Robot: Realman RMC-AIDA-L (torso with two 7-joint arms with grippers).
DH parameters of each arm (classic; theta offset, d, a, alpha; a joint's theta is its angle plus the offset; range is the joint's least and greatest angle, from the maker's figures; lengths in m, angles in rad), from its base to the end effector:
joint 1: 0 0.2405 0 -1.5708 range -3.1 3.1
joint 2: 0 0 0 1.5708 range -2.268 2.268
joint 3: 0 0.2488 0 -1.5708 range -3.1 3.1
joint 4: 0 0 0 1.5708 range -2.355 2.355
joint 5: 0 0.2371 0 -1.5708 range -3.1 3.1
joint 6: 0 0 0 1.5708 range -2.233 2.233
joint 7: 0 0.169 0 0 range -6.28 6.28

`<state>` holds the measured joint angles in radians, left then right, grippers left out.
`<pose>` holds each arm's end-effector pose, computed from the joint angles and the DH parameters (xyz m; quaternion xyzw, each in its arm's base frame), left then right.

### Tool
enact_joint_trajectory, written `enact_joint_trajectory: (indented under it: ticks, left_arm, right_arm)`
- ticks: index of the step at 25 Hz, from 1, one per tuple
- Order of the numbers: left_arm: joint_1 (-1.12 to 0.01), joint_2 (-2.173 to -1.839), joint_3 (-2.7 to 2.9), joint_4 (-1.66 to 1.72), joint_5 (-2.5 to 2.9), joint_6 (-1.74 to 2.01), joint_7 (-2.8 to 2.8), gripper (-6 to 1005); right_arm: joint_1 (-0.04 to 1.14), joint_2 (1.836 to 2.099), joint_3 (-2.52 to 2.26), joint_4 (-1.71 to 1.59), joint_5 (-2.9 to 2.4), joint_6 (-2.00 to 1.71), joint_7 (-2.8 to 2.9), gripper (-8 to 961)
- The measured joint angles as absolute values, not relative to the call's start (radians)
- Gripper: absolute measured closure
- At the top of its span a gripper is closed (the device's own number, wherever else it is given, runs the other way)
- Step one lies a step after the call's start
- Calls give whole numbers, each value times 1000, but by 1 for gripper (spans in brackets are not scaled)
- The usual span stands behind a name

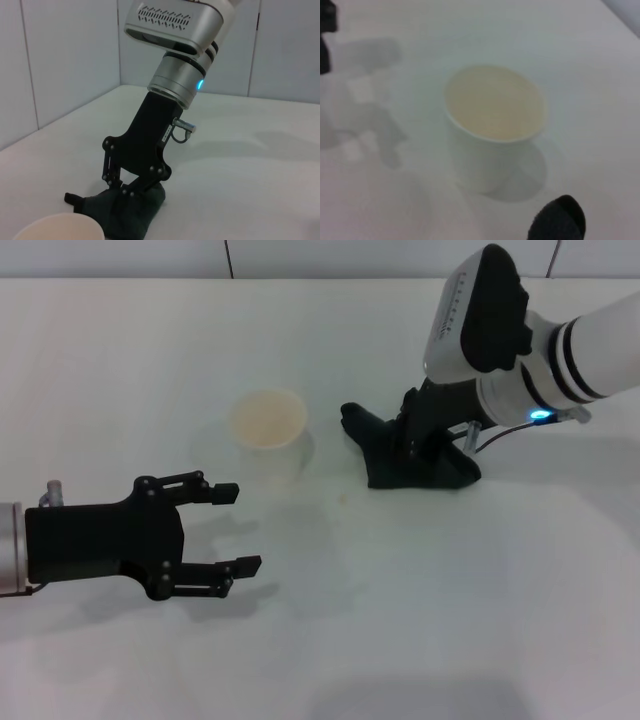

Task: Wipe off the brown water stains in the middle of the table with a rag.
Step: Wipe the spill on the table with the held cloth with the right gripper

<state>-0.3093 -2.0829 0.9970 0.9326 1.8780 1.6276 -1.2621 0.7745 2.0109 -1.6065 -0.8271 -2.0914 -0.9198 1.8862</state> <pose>-0.2632 0.3101 -0.0136 -0.9723 -0.0861 -0.1923 0.1010 0.1636 0.4403 -0.0964 -0.9800 0.0626 -0.0571 0.1802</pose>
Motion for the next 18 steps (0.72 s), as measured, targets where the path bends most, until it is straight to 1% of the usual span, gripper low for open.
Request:
enact_joint_trajectory:
  ticks: [9,18]
  left_arm:
    - [-313,-2083,997,930,1868,1628,-1262,158]
    - [-314,-2082,997,930,1867,1627,-1260,157]
  right_arm:
    - [779,2027,-1674,-842,-2038,-1029,1891,843]
    - [773,2028,-1848,-887,-1894,-1028,1895,839]
